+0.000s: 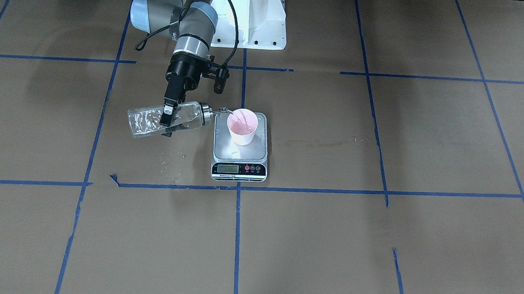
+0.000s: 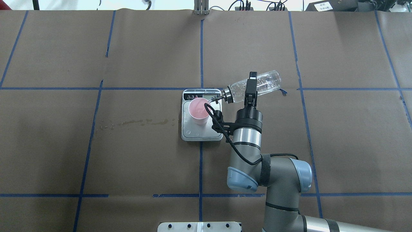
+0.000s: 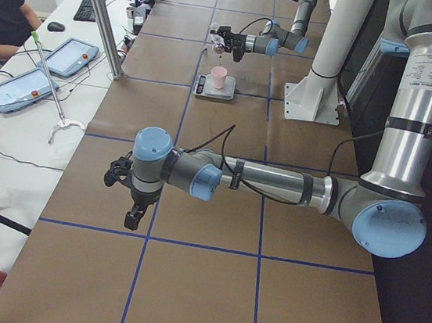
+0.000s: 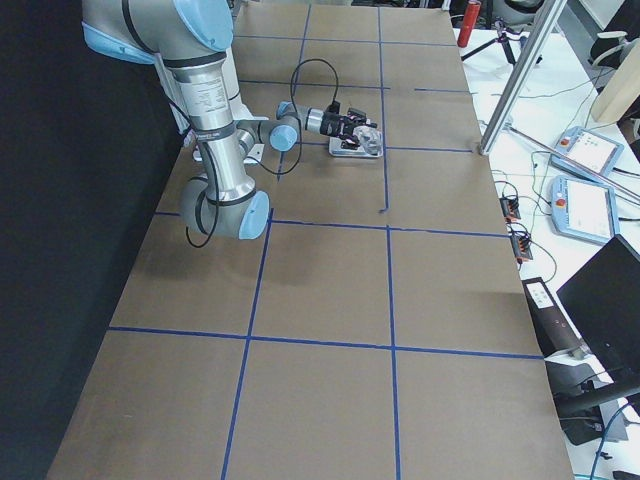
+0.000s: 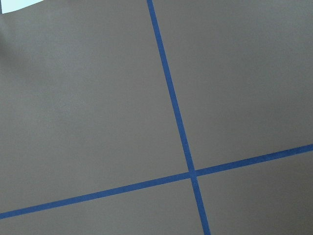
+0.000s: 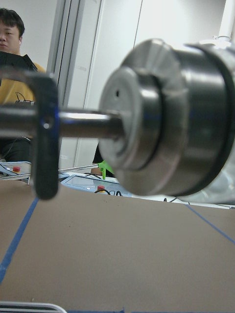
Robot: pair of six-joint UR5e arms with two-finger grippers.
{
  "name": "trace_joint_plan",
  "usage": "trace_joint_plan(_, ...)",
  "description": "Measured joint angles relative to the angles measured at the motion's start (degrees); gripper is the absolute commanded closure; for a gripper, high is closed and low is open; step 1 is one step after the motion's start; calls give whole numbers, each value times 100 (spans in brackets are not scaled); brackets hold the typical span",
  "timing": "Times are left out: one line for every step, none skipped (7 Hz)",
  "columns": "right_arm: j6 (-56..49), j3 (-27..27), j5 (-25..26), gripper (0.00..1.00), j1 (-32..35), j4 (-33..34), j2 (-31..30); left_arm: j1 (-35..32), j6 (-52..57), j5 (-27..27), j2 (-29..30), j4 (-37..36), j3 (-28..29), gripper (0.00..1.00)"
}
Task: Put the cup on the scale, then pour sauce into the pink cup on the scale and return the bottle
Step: 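Tilt the bottle spout down into the pink cup with the right gripper, then turn the bottle upright and move it back away from the scale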
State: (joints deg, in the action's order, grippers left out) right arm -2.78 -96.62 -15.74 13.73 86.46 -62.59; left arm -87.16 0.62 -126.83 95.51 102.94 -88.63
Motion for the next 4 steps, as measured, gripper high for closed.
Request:
trace_joint_plan(383, -2, -171, 100, -22, -78, 9, 0, 0, 0, 2, -1, 5, 0)
trace_joint_plan(775, -4, -393, 100, -37, -281, 22, -1, 0, 0, 2, -2, 7, 0)
trace_joint_plan(1148, -13, -611, 100, -40, -564, 32, -3, 0, 0, 2, -2, 6, 0)
trace_joint_plan(1549, -25, -900, 100, -33, -955, 33, -3, -2, 0, 5, -2, 2, 0)
